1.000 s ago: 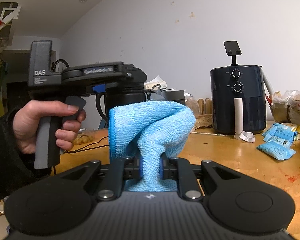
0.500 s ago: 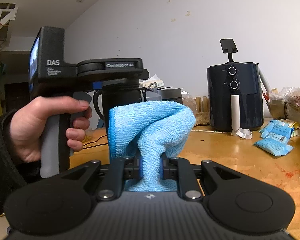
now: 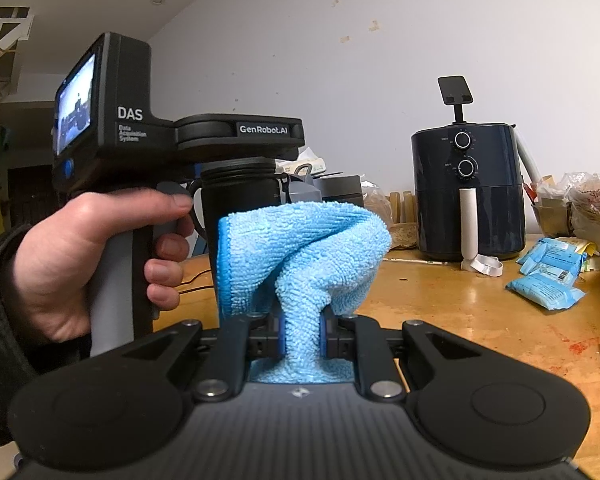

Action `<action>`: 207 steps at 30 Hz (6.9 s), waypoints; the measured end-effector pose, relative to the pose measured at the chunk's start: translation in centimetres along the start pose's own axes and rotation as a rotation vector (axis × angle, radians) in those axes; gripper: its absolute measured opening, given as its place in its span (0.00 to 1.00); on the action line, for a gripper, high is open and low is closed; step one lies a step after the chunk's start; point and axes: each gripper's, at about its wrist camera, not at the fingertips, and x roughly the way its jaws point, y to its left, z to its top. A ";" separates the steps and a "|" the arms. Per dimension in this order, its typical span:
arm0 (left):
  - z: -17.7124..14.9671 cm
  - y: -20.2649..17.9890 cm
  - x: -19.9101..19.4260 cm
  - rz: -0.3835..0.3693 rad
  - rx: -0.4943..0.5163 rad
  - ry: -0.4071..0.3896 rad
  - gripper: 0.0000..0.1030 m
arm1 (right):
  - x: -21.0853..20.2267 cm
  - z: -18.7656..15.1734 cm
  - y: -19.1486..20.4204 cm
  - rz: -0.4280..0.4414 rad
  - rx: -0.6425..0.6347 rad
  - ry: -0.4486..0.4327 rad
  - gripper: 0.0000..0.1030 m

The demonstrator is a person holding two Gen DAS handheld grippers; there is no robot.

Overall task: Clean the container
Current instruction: 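Turn the bottle with the left gripper while the right gripper wipes it with the towel, then rub the blue towel on the bottle body with the right gripper while the left holds it, then wipe the towel up the bottle side with the right gripper while the left holds the cap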

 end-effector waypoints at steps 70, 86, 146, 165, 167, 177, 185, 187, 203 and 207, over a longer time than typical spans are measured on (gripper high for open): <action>-0.3 -0.2 -0.1 -0.013 0.031 -0.002 0.71 | -0.1 -0.4 0.2 -0.001 0.004 0.011 0.12; -0.6 1.7 0.1 -0.128 0.044 -0.013 0.68 | 0.1 -0.4 0.3 0.007 0.006 0.012 0.12; -0.6 9.5 4.1 -0.714 0.069 0.016 0.68 | 3.8 -0.6 3.6 0.078 -0.055 0.034 0.09; -0.5 9.5 4.2 -0.715 0.073 0.025 0.68 | 7.2 -0.8 4.4 0.100 -0.073 0.067 0.09; -0.5 9.5 4.2 -0.716 0.073 0.025 0.68 | 7.6 -0.7 4.3 0.092 -0.070 0.066 0.09; -0.4 9.6 4.4 -0.720 0.077 0.032 0.68 | 8.5 0.0 3.9 0.076 -0.061 0.049 0.09; -0.4 9.6 4.4 -0.725 0.086 0.036 0.68 | 7.6 1.9 3.7 0.054 -0.058 -0.025 0.09; -0.3 9.6 4.4 -0.725 0.087 0.037 0.68 | 7.3 2.8 3.7 0.052 -0.061 -0.057 0.09; -0.4 9.6 4.5 -0.725 0.089 0.041 0.68 | 7.4 4.2 3.7 0.064 -0.072 -0.095 0.09; -0.4 9.6 4.5 -0.724 0.091 0.041 0.68 | 7.6 3.6 3.6 0.066 -0.067 -0.076 0.09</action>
